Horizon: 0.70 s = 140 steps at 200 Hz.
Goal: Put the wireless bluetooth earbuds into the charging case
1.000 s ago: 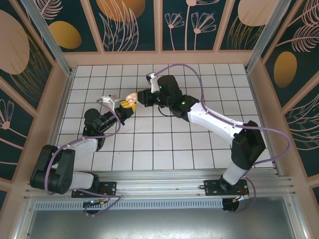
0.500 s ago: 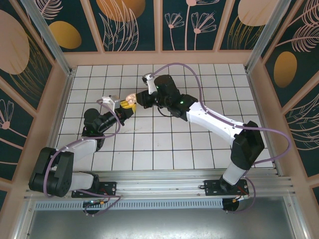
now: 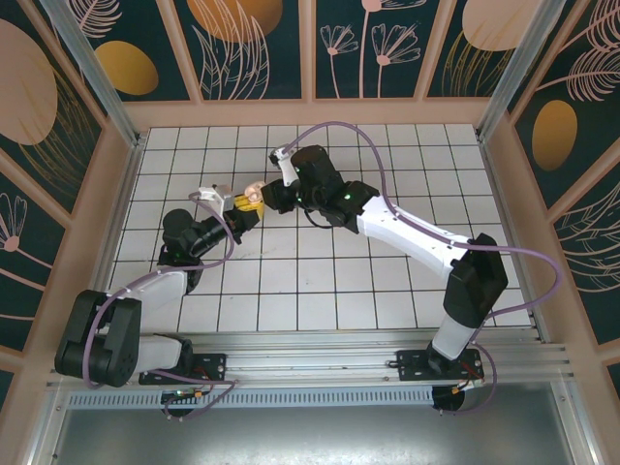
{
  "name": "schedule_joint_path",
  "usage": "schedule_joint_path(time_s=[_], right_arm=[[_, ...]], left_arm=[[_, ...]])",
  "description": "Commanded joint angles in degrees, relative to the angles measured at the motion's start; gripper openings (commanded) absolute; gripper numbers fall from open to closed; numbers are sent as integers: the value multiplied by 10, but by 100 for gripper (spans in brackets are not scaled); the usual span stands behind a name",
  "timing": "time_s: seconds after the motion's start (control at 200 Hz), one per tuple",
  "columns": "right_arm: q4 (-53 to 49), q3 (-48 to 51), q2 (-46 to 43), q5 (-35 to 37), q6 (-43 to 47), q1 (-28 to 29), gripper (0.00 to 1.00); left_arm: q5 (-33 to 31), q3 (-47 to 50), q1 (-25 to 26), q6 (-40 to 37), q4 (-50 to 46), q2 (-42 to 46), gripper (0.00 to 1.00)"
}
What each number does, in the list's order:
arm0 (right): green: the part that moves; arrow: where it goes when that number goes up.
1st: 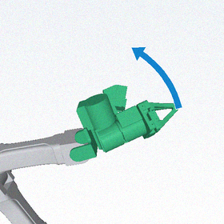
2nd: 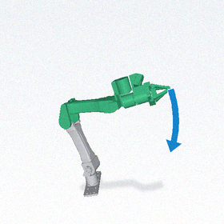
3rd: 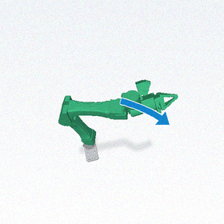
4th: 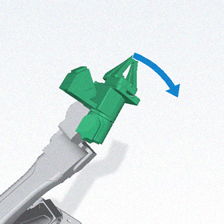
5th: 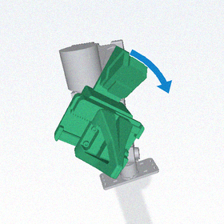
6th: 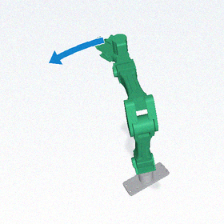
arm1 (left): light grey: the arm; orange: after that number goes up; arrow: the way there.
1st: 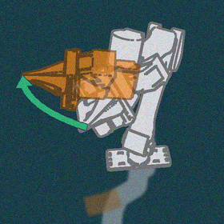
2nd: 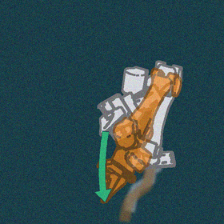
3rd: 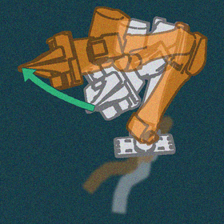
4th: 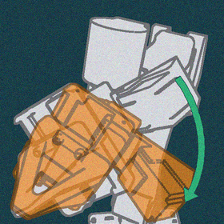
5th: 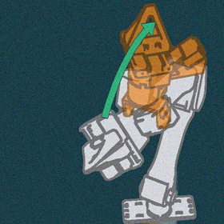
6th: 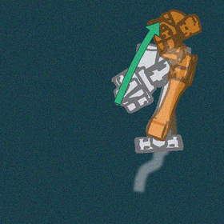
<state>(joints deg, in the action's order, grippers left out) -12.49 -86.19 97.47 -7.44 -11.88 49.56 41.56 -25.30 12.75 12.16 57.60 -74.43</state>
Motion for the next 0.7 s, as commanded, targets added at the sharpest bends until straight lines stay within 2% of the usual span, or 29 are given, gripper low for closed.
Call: schedule_joint_path(time_s=[0.0, 0.285, 0.475, 0.696], right_arm=[[-4, 11, -11, -37, -5, -2, 28], [58, 41, -50, -103, -40, -31, 45], [112, 69, -74, -167, -58, -45, 50], [157, 94, -90, -209, -99, -70, 50]], left_arm=[[-1, -24, 0, -11, 42, 16, 11], [-3, -21, 0, -11, 41, 16, 11], [-2, -22, 0, -11, 38, 16, 11], [-2, -21, 0, -8, 41, 17, 11]])
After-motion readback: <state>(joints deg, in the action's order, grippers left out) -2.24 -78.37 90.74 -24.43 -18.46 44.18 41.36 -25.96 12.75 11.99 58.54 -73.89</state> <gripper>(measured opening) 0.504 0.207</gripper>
